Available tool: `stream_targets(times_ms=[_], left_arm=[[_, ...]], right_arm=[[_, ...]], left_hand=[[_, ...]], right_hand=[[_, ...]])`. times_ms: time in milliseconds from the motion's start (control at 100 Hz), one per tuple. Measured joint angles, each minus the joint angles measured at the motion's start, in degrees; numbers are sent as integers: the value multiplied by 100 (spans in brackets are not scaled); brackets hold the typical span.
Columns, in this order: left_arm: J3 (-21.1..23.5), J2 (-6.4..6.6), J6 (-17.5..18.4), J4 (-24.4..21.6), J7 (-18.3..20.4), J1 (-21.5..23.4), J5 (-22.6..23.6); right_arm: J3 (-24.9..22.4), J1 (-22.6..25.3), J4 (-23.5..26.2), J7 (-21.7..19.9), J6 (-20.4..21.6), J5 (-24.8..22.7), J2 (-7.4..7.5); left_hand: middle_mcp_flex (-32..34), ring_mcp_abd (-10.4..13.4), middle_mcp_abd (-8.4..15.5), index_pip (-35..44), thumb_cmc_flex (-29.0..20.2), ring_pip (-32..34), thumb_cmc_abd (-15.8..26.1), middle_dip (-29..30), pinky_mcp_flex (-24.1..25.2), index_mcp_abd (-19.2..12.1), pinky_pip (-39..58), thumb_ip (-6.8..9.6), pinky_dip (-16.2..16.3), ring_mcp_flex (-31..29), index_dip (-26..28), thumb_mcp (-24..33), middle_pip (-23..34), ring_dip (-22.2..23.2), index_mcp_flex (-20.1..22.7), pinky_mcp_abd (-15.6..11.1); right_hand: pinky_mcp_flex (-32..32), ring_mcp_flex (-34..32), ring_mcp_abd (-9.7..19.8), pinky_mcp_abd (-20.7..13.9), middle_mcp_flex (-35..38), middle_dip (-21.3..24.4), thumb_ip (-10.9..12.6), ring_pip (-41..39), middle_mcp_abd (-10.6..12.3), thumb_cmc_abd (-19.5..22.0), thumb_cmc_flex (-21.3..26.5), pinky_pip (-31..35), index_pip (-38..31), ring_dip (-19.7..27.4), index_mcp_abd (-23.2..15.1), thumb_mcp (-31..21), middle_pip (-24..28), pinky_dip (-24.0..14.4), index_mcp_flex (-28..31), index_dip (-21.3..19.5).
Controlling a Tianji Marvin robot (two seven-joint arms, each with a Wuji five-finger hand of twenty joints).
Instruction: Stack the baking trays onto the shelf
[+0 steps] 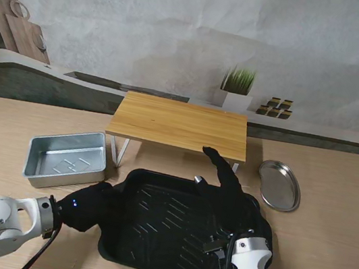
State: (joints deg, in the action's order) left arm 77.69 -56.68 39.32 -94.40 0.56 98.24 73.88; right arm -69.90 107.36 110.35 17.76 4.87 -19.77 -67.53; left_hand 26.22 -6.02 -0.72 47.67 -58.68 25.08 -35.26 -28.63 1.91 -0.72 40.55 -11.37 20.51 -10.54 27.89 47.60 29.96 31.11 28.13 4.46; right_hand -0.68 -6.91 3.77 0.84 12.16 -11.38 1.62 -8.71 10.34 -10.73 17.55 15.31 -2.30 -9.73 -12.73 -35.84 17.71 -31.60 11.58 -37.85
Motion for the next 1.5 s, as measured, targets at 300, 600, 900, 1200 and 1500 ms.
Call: stream_targets(times_ms=[300,600,900,1200,1500], left_arm=[[358,14,-20,40,-383,274,208],[447,31,-53,60,-491,335,289],[622,32,-101,25,-559,479,352],[746,36,-99,-46,-576,628,422],[949,27,87,-215,-75,725,220]], right_arm=[[5,2,3,13,-17,-24,-2],[9,0,3,14,-34,-33,-3],[5,3,11,9,-48,-28,-4],[8,7,16,18,-44,-35,-4],[0,25,30,21,-44,-41,-4]], left_hand=[[0,-21,38,1,-60,30,0,3,0,-39,1,0,1,-42,40,5,-17,0,62,1],[0,-35,44,2,-61,31,0,4,0,-52,7,0,2,-58,58,18,-28,0,72,1],[-1,-38,57,6,-62,32,0,5,0,-56,8,0,2,-61,62,18,-68,0,107,5],[-187,-39,50,-612,677,-43,279,194,0,-71,11,158,3,1,-283,416,-246,-2,137,10],[-1250,-25,36,-2664,1980,-1115,545,901,84,-131,-1900,379,92,448,-1149,767,-1054,-348,-1078,208]], right_hand=[[0,0,0,0,0,0,0,0,-2,0,0,0,0,0,0,0,0,0,0,0],[0,0,0,0,0,0,0,0,-2,0,0,0,0,2,0,0,0,0,0,0],[0,0,0,0,0,0,0,0,-4,0,0,0,0,4,0,0,0,0,0,0],[0,0,0,-1,0,0,0,0,-6,0,0,0,-1,4,0,0,0,0,0,0],[0,0,0,-1,0,0,0,0,-37,0,0,0,-1,4,0,0,0,0,0,0]])
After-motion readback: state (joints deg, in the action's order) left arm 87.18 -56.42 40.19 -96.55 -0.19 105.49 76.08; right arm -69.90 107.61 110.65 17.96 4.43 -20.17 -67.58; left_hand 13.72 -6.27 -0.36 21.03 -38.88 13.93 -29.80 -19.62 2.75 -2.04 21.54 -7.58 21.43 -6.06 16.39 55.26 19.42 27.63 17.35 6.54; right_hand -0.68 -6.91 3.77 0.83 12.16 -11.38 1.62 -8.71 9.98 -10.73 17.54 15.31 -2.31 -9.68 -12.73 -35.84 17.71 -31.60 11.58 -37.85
